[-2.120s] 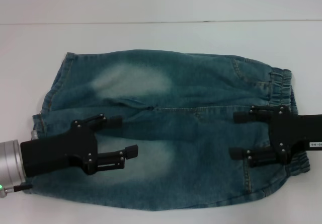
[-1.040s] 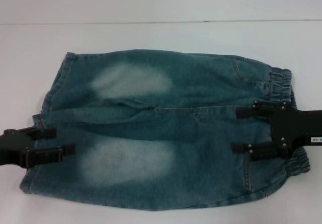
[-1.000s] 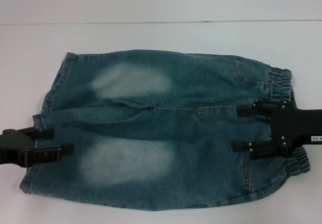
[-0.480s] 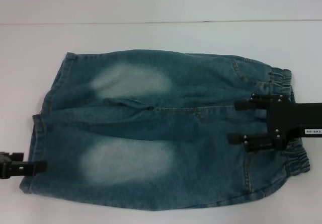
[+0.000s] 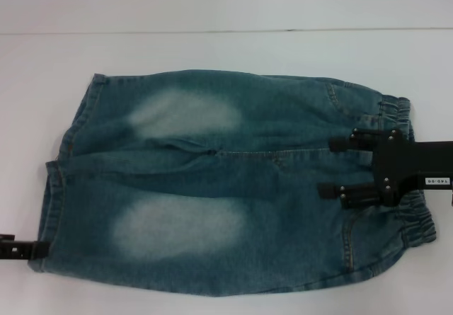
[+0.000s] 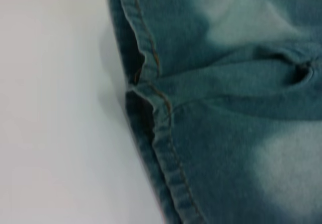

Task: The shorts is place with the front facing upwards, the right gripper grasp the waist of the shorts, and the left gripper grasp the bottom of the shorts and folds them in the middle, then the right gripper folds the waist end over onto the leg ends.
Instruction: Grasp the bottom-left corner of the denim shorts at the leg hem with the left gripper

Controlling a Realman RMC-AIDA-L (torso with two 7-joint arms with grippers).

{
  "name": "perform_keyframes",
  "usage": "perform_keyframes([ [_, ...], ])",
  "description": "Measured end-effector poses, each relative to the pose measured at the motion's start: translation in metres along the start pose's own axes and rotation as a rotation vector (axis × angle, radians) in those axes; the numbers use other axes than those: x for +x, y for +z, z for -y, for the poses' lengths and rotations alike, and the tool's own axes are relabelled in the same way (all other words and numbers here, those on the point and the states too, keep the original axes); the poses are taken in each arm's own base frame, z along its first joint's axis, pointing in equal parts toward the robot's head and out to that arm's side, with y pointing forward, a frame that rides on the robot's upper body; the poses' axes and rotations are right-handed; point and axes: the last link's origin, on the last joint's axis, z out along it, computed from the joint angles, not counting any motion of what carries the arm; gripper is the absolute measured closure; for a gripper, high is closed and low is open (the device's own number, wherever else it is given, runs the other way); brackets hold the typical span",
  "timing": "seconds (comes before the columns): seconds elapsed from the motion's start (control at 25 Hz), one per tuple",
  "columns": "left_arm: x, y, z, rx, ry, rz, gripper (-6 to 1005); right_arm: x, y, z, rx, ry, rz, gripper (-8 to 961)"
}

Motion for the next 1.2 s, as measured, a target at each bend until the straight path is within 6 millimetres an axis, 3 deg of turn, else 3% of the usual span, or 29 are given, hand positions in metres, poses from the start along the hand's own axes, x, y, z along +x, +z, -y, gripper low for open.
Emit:
perform_keyframes([
  [1.2, 0.003, 0.015, -0.014, -0.069, 0.067, 0.107, 223, 0.000, 0.000, 0.000, 0.003, 0.021, 0.010, 28],
])
